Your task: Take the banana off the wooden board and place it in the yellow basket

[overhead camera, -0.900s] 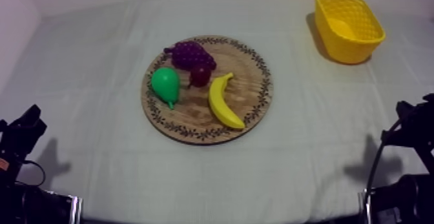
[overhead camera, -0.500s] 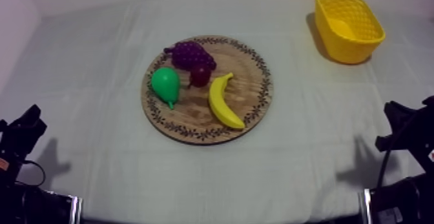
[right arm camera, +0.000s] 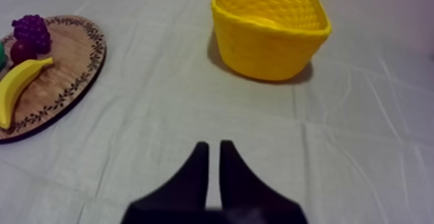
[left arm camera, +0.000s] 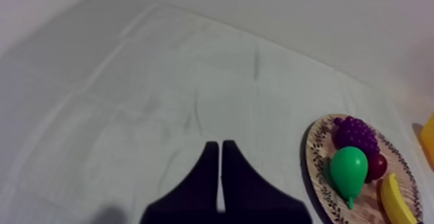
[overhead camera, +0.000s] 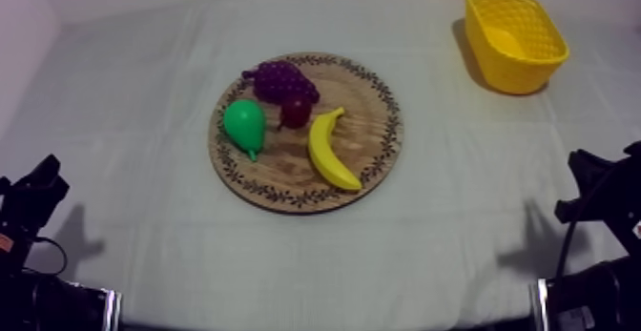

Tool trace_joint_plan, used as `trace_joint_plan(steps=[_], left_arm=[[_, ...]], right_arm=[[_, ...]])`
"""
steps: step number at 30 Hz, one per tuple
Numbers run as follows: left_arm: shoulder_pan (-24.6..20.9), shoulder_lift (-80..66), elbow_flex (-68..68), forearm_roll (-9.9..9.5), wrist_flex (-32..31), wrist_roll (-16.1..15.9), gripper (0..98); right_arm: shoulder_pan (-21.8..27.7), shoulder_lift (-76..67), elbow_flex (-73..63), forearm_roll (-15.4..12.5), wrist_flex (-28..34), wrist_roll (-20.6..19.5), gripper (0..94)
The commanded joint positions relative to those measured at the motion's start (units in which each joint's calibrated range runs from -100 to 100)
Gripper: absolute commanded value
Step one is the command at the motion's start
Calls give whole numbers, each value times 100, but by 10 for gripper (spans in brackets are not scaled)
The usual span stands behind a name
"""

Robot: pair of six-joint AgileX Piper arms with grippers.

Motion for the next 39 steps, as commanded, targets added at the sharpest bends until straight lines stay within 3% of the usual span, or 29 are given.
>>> trace_joint_plan(steps=[1,14,22,30,35,39], left_arm=[[-3,-3,3,-1,2,0,1],[-3,-3,3,-1,2,0,1],[-3,-3,3,-1,2,0,1],[-3,-3,3,-1,2,-1,1],[-3,-3,3,-1,2,0,1],[-3,-3,3,-1,2,0,1]], right_arm=[[25,4,5,3,-6,-41,54],[156,109,-17,-185,-399,-50,54],[57,1177,-1242,-160,-348,-216,54],[-519,2672,-3116,119,275,-786,55],[-975,3367,-4360,173,1167,-998,58],[-1497,3874,-5155,397,1669,-1363,62]])
